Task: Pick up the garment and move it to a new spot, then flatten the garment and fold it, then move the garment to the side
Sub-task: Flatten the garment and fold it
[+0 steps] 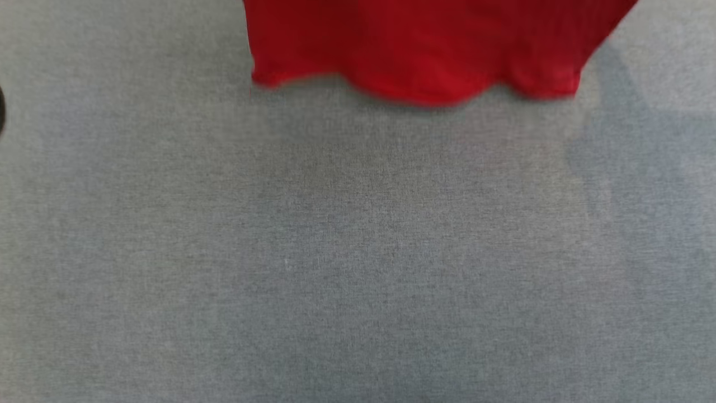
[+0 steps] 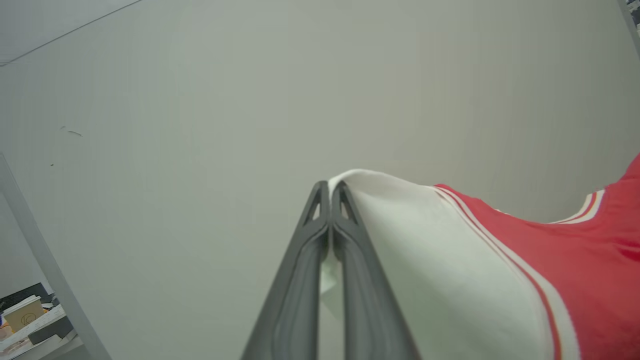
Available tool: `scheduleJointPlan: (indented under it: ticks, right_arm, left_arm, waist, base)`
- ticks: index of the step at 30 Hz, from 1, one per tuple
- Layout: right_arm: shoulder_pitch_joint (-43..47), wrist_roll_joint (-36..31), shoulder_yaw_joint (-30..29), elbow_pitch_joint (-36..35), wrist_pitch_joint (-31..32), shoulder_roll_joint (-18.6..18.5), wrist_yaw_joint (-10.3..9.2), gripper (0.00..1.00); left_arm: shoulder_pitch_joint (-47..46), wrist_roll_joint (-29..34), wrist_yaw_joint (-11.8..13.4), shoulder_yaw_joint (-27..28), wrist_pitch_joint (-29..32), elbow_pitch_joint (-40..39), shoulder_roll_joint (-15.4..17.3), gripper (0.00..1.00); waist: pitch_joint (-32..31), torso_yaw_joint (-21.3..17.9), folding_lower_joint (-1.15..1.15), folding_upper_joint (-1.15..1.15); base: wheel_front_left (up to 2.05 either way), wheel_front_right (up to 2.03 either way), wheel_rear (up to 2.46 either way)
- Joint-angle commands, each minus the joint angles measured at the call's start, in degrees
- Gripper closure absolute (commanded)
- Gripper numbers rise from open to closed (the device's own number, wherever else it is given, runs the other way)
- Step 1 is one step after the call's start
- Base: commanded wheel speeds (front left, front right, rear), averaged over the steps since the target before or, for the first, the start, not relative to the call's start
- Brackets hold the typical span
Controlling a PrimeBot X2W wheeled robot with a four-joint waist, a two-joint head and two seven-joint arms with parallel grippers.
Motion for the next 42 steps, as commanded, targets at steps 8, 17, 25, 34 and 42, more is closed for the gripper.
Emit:
scheduleJointPlan:
  ticks: [8,17,25,34,42]
  right_arm:
    - [-15.8,-3.3,3.3,10.5,-5.1,3.7,-0.03,1.0]
    - [-20.4,-2.0,8.1,20.8,-11.3,7.8,-0.03,1.0]
    - [-11.7,2.2,13.7,23.5,-17.3,10.3,-0.03,1.0]
    - [5.6,9.8,21.1,19.0,-22.0,10.0,-0.03,1.0]
    - [25.0,14.5,23.7,10.7,-22.1,5.8,-0.03,1.0]
  left_arm:
    - [-11.2,2.4,-2.0,1.3,-3.8,9.8,-3.3,1.0]
    - [-11.5,2.1,-4.2,1.2,-6.8,18.3,-5.1,1.0]
    - [0.8,2.0,-3.5,1.6,-8.2,16.0,-4.7,1.0]
    - [28.7,1.7,2.3,7.8,-8.2,1.0,-0.6,1.0]
    - [55.6,-0.2,6.7,12.8,-8.3,-9.6,0.2,1.0]
  waist:
    - [8.4,-1.2,0.0,0.0]
    - [10.1,-1.4,0.0,0.0]
    - [7.0,-2.0,0.0,0.0]
    - [-0.5,-2.3,0.0,0.0]
    - [-7.6,-1.9,0.0,0.0]
  base:
    - [0.0,0.0,0.0]
    - [0.0,0.0,0.0]
    - [0.0,0.0,0.0]
    - [0.0,0.0,0.0]
    - [0.0,0.0,0.0]
